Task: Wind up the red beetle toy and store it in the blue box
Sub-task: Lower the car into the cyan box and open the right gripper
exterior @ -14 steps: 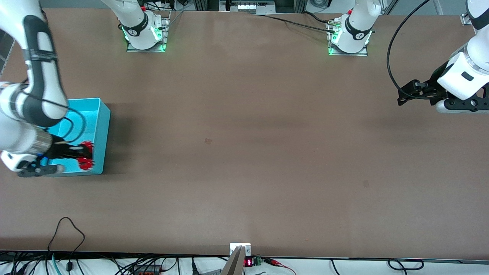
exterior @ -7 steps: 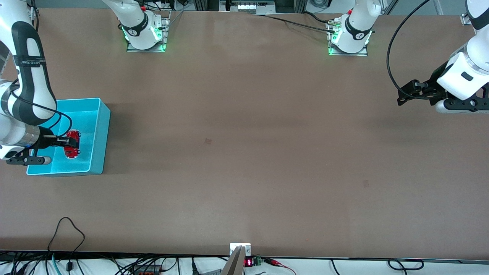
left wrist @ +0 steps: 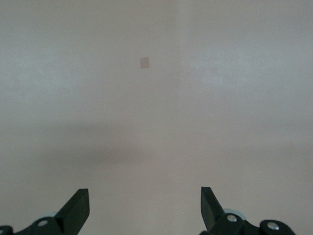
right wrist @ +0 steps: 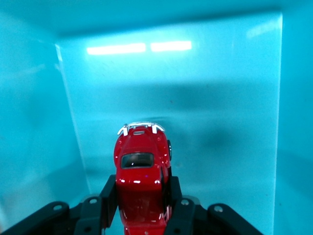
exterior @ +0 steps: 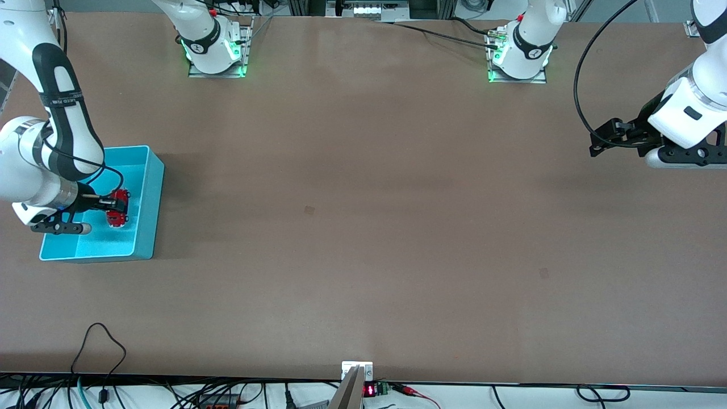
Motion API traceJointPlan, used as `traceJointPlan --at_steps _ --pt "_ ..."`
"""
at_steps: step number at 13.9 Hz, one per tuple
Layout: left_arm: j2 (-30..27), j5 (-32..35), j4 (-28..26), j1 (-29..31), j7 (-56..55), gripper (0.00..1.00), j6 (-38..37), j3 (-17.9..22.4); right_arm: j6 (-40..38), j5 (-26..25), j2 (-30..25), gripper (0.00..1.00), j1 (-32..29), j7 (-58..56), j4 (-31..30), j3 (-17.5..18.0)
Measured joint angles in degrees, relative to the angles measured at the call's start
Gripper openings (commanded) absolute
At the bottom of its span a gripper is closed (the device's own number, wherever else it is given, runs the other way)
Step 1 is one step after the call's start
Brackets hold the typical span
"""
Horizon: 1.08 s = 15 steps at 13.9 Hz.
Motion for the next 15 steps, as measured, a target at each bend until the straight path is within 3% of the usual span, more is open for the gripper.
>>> traceJointPlan --at_steps 2,4,5,6,7,12,15 --pt "0.11 0.0 0.3 -0.02 0.0 1.0 0.0 -0.04 0.92 0.0 0.74 0.16 -0.78 -0.02 -0.54 0.03" --pt "0.25 0.0 0.43 -0.03 0.0 1.0 0.0 -0.07 2.82 0.0 1.7 0.26 -1.9 -0.89 -0.87 0.03" --pt "0.29 0.0 0.43 -0.03 0.0 1.0 0.0 -0.1 4.03 0.0 2.2 0.53 -2.36 -1.35 -0.9 0.05" --pt "0.33 0.0 0.45 -0.03 0.0 1.0 0.0 -0.13 4.84 0.0 2.63 0.88 -2.62 -1.58 -0.9 0.06" --pt "0.37 0.0 0.48 -0.03 0.0 1.0 0.0 -0.19 5.2 0.0 2.91 1.0 -2.68 -1.63 -0.9 0.08" --pt "0.54 0.0 0.6 -0.05 0.0 1.0 0.0 -0.45 5.36 0.02 0.24 1.0 -2.69 -2.27 -0.12 0.83" --pt "0.6 0.0 0.63 -0.06 0.0 1.0 0.0 -0.46 -1.04 0.02 -4.46 1.0 -2.59 -2.27 3.26 3.63"
